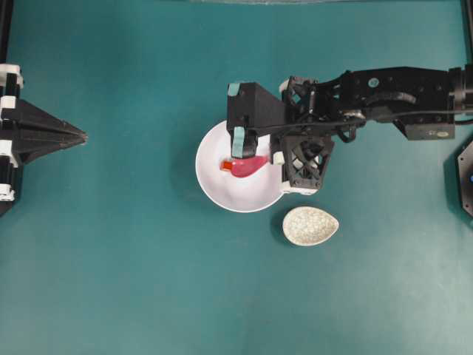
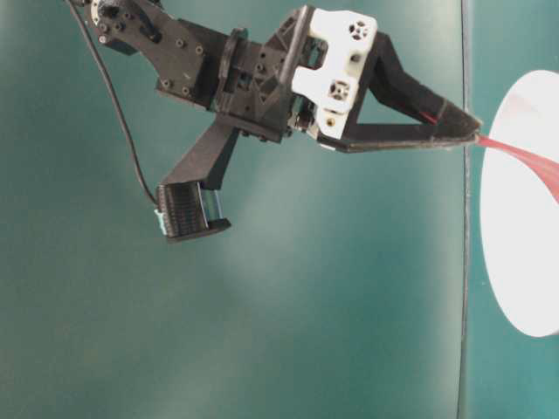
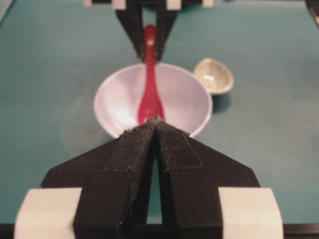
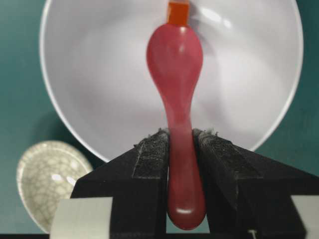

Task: Grip the spoon and scoop the red block from the bowl with right arm.
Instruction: 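Slide the spoon under the red cube, scooping it onto the spoon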

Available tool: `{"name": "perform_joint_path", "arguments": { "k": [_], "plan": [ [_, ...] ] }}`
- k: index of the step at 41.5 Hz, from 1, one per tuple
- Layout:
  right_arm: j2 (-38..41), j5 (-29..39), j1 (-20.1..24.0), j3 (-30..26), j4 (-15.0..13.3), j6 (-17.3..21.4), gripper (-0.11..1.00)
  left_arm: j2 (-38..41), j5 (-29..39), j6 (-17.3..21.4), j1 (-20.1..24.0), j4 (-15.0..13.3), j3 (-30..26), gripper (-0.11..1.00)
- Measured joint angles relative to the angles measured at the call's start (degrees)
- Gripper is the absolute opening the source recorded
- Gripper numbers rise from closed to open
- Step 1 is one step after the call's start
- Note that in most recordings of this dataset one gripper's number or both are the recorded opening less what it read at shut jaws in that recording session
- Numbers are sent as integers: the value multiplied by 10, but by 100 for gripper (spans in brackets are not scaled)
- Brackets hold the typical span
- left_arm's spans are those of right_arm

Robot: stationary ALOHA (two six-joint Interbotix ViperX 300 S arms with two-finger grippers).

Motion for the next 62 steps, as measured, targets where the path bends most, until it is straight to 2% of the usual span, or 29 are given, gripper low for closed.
{"name": "perform_joint_path", "arguments": {
  "k": [33,49,62],
  "plan": [
    [20,-23,4,-24,0,1,24,0,-1,-1,0,1,0,0],
    [19,-40,4,-33,0,22,24,0,-1,0,0,1,0,0],
    [19,-41,4,-33,1,22,24,0,-1,0,0,1,0,0]
  ]
}}
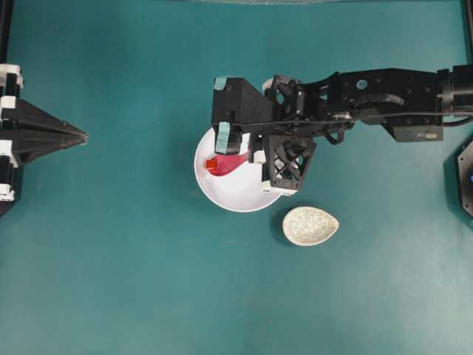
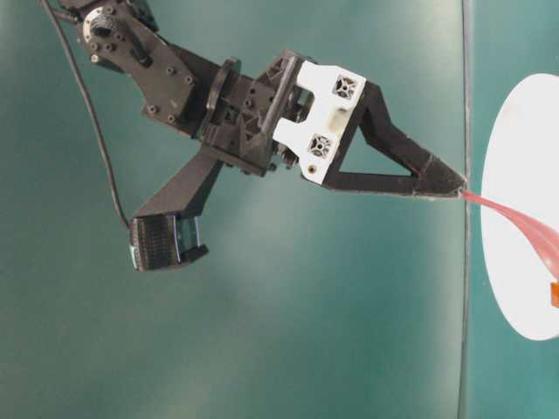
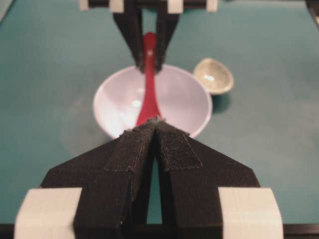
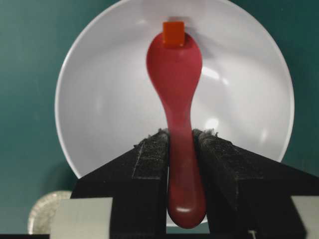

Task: Grip the spoon and scoop the red block from the bowl with right arm.
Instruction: 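Slide the spoon under the red cube, scooping it onto the spoon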

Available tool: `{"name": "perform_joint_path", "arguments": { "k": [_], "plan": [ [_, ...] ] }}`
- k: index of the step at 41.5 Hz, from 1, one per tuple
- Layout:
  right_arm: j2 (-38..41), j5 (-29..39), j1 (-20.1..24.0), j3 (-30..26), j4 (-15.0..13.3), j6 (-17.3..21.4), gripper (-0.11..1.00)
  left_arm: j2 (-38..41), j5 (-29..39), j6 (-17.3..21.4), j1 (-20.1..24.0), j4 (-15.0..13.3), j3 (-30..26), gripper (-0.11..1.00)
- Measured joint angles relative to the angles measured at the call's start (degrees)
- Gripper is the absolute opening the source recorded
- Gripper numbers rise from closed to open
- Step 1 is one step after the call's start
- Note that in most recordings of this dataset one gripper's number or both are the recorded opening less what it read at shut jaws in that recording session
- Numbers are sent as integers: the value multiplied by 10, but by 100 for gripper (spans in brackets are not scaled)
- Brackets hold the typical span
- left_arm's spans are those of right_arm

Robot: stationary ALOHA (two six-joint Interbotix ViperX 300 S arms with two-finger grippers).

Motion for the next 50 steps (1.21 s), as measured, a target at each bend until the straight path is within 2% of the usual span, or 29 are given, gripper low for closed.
{"name": "perform_joint_path", "arguments": {
  "k": [36,50],
  "plan": [
    [-25,-2,0,16,-1,2,24,0,1,0,-1,-1,0,0],
    [-40,-39,0,42,0,3,24,-1,0,0,-1,0,0,0]
  ]
}}
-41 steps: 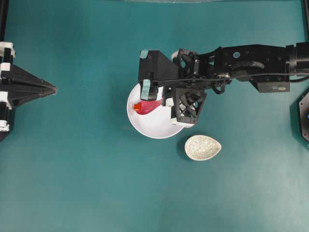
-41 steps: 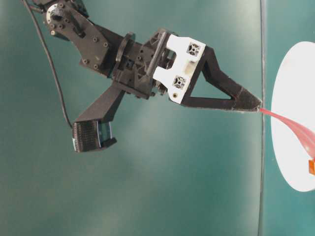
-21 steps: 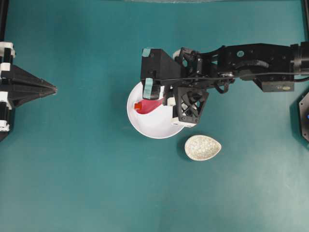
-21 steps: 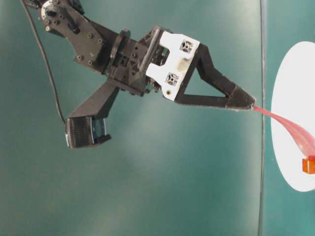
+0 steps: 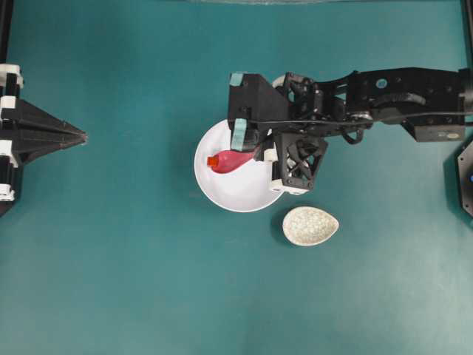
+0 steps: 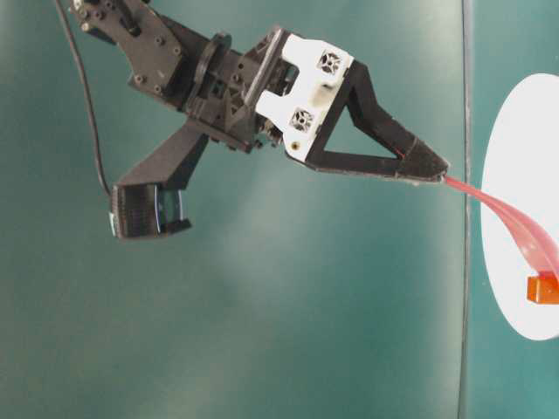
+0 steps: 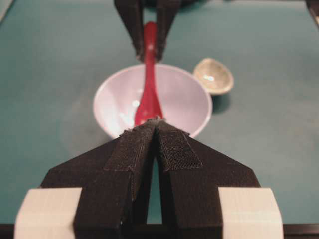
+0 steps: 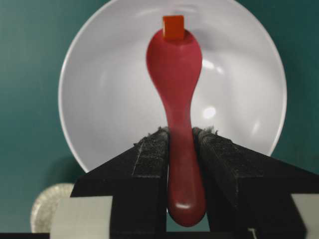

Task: Grip the spoon and scoop the red block from the bowl with right arm.
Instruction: 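Slide the spoon under the red cube, scooping it onto the spoon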

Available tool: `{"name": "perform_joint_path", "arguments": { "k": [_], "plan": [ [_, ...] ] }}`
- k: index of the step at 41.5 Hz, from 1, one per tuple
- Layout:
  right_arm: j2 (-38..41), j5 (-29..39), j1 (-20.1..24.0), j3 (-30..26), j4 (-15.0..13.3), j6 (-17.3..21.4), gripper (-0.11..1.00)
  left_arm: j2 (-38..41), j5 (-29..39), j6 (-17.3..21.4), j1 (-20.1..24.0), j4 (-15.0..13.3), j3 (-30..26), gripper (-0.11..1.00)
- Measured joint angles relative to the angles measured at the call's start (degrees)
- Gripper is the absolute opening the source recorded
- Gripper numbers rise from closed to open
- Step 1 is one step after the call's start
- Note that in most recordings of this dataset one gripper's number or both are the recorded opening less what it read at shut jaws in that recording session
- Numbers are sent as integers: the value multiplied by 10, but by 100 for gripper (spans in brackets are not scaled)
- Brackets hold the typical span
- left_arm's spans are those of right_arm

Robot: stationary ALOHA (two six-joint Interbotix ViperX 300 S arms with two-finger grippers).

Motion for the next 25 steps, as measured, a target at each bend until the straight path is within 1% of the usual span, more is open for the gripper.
{"name": "perform_joint_path", "arguments": {
  "k": [16,25],
  "plan": [
    [-22,-38,2,35,0,0,24,1,1,0,1,-1,0,0],
    [-27,-79,8,61,1,0,24,1,0,0,0,0,0,0]
  ]
}}
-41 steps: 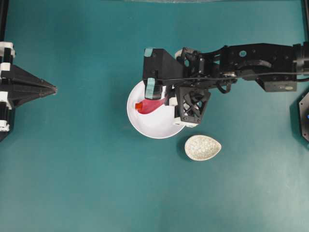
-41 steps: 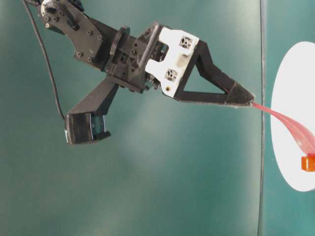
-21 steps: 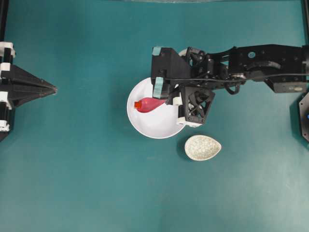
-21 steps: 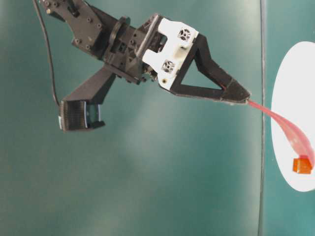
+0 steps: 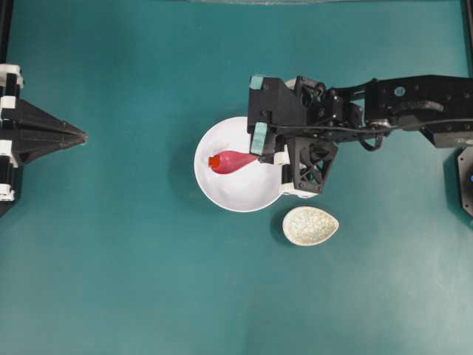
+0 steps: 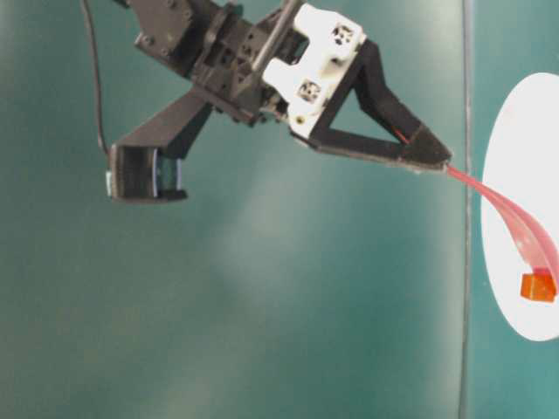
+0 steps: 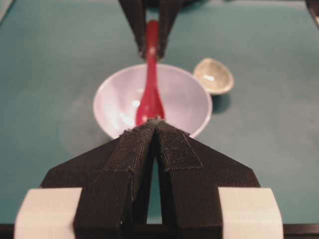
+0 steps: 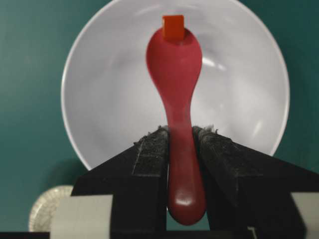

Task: Grip the spoon and scoop the red block from the bowl with right arm.
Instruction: 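Slide the spoon under the red cube, scooping it onto the spoon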

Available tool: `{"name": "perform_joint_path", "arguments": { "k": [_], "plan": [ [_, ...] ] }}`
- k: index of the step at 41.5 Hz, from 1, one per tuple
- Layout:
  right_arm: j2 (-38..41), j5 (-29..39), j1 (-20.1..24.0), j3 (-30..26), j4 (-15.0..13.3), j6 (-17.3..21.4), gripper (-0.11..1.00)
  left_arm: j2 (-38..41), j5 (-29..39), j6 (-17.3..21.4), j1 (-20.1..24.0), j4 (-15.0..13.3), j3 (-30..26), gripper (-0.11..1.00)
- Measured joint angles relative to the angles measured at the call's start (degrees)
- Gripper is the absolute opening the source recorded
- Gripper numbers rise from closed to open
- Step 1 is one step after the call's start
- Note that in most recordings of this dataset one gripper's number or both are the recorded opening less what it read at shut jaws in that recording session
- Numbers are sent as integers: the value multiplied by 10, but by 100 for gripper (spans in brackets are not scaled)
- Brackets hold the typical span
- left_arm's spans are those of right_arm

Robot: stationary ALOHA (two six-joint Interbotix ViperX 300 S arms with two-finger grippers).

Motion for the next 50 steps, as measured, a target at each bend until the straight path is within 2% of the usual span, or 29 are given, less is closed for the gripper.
{"name": "perform_joint_path", "arguments": {
  "k": [15,33,50],
  "plan": [
    [-10,-69,4,47,4,1,24,0,0,0,1,0,0,0],
    [-56,-210,4,141,15,50,24,0,1,-1,1,-1,0,0],
    [-59,-316,7,202,15,50,24,0,0,-1,0,0,0,0]
  ]
}}
